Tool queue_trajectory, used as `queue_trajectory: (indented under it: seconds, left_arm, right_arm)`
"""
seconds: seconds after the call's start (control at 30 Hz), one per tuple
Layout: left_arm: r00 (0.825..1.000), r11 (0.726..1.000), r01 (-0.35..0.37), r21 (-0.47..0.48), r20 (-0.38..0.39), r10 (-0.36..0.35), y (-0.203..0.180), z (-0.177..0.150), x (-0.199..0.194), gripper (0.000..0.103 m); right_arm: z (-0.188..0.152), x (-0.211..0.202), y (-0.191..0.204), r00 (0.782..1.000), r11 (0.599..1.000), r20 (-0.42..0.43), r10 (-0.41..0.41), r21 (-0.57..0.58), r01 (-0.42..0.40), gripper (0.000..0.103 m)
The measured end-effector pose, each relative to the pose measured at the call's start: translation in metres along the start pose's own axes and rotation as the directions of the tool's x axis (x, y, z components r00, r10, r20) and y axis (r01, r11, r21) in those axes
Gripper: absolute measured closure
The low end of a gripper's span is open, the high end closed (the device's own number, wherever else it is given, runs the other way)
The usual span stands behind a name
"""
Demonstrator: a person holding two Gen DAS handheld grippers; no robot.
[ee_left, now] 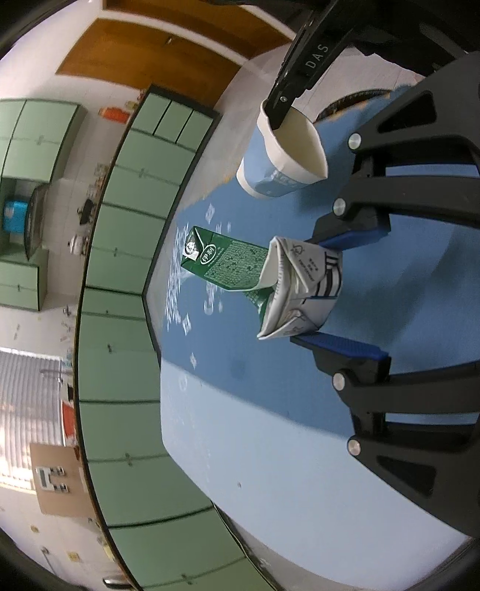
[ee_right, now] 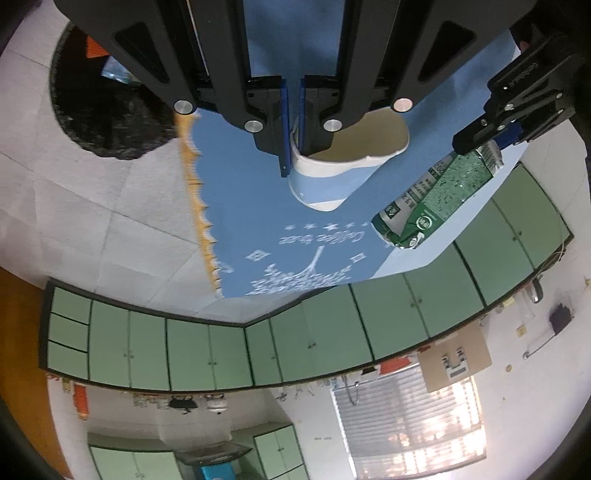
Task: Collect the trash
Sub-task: 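Carry the paper cup and green carton over the bin and release both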
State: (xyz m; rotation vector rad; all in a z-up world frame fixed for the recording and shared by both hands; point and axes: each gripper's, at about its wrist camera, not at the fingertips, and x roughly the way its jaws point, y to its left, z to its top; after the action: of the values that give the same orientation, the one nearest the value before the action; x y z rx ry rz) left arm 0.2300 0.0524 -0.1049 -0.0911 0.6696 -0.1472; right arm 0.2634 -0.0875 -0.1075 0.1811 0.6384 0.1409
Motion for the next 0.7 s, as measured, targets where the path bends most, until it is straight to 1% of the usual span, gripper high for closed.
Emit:
queue_trajectory:
  seconds: [0.1, 0.3, 0.43, 0.53, 0.7]
  left_arm:
    - [0.999, 0.999, 0.039, 0.022, 0.003, -0.040, -0.024, 0.001, 0.001, 0.064]
    - [0.991, 0.988, 0.137, 0.074, -0.006, -0.137, -0.086, 0.003, 0.010, 0.063]
    - [0.977, 0.971, 0.213, 0.111, -0.028, -0.211, -0.133, -0.002, 0.021, 0.063]
    - [0.966, 0.957, 0.257, 0.137, -0.052, -0.252, -0.166, -0.008, 0.030, 0.063]
    - [0.946, 0.934, 0.321, 0.160, -0.107, -0.307, -0.206, -0.016, 0.051, 0.063]
  right_arm:
    - [-0.002, -0.018, -0.020, 0.999, 0.999, 0.018, -0.033, 0.015, 0.033, 0.099]
    - [-0.011, -0.059, -0.082, 0.988, 0.987, 0.039, -0.149, 0.071, 0.146, 0.099]
    - [-0.017, -0.078, -0.128, 0.974, 0.969, 0.031, -0.227, 0.109, 0.222, 0.099]
    - [-0.019, -0.085, -0.155, 0.962, 0.956, 0.019, -0.272, 0.122, 0.267, 0.099]
    - [-0.025, -0.079, -0.185, 0.950, 0.943, -0.020, -0.312, 0.119, 0.312, 0.099]
